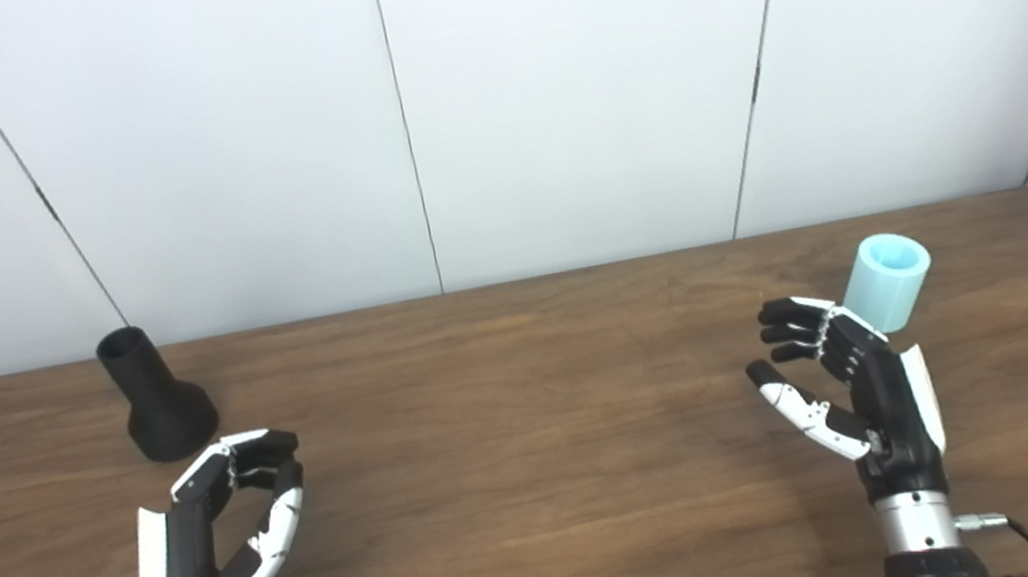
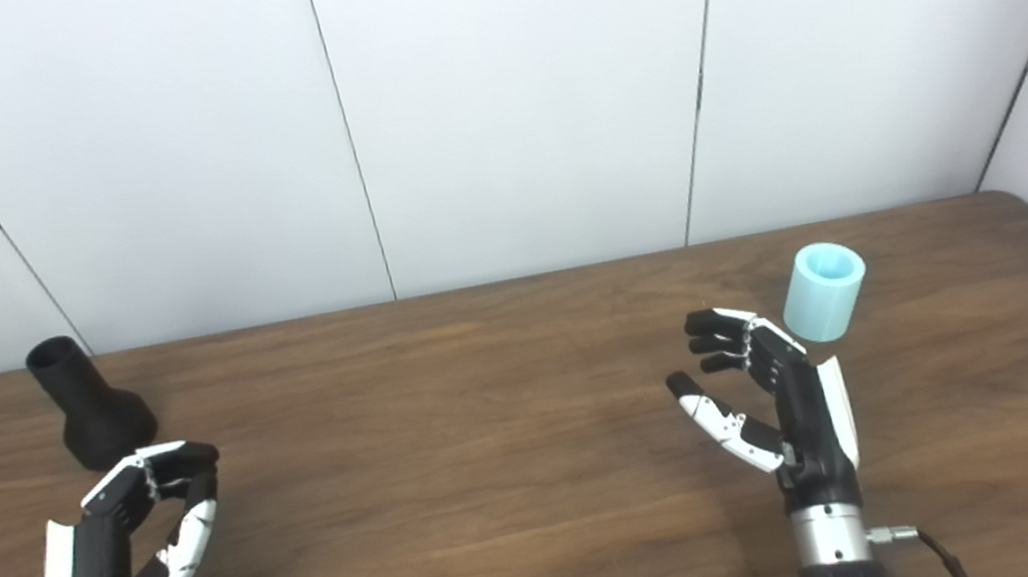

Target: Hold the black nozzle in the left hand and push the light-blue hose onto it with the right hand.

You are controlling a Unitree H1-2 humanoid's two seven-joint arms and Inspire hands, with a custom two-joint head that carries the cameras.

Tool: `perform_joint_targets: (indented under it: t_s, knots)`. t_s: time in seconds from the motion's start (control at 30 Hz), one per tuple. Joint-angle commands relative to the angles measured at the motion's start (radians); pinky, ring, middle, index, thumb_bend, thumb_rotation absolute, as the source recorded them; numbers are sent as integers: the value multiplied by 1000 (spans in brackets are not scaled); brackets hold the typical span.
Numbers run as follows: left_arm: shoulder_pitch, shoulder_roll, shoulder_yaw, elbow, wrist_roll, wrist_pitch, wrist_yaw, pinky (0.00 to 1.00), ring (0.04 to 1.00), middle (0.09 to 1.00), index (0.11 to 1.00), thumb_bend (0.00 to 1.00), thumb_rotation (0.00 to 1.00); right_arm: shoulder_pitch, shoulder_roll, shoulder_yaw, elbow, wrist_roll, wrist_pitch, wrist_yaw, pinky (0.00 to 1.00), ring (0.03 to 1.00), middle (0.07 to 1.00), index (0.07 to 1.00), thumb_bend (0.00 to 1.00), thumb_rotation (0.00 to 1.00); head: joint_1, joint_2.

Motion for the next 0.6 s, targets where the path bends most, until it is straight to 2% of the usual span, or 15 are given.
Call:
perform_joint_targets:
  t_s: [0.0,0.43,0.57]
  knots:
    - [41,-4,-9,61,22,-35,9,534,598,623,583,329,274,10,3,1,13,6,-13,5,566,641,665,643,286,218,-1,1]
    - [44,-5,-6,52,24,-21,11,522,591,617,588,338,288,12,4,2,7,1,-5,9,565,641,666,643,285,194,1,0]
    - [43,-11,-1,51,15,-10,14,498,570,606,607,330,252,12,0,-2,8,3,-5,11,565,640,666,645,276,203,27,-6]
